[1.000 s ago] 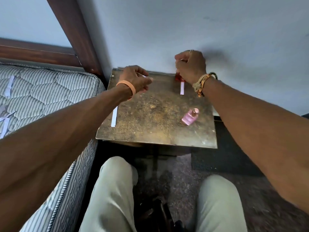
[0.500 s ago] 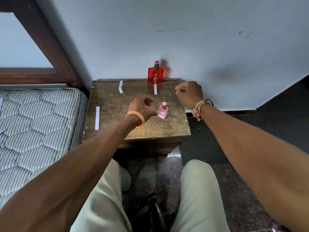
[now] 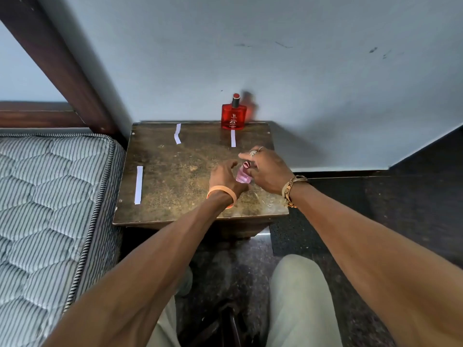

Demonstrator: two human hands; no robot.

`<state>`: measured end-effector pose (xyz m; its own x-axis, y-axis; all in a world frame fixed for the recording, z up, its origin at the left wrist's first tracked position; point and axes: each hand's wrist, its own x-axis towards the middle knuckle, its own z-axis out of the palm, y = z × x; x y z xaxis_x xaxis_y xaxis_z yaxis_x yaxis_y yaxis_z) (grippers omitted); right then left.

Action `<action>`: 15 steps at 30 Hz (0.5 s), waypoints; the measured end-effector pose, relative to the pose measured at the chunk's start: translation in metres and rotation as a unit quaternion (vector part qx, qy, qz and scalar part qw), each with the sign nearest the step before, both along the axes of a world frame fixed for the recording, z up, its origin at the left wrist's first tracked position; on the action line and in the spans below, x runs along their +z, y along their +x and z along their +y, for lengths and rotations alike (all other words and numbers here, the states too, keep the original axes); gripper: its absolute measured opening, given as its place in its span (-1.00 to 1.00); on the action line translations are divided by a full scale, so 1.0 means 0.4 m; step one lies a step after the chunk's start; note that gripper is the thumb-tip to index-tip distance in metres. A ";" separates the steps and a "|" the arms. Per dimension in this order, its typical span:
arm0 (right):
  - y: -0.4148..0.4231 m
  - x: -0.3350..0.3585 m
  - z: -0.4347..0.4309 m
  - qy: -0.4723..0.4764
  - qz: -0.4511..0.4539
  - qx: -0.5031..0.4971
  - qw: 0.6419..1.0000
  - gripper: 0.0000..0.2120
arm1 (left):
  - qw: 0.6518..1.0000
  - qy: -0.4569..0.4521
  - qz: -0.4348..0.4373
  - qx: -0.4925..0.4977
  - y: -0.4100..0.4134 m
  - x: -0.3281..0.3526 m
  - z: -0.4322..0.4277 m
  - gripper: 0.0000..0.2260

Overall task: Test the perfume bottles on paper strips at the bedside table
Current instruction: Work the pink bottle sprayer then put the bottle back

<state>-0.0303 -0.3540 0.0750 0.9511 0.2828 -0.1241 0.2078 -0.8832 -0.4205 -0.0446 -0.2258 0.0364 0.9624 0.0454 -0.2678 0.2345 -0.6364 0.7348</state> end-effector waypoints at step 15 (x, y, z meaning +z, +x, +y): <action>0.032 -0.026 -0.012 -0.108 -0.063 0.122 0.985 -0.82 | 0.999 0.030 -0.025 0.029 0.023 -0.043 -0.031 -0.87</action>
<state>-0.0174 -0.3590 0.0646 0.8698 0.4848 -0.0918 0.4635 -0.8666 -0.1849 -0.0353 -0.2382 0.0190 0.9696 0.1160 -0.2153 0.2367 -0.6661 0.7073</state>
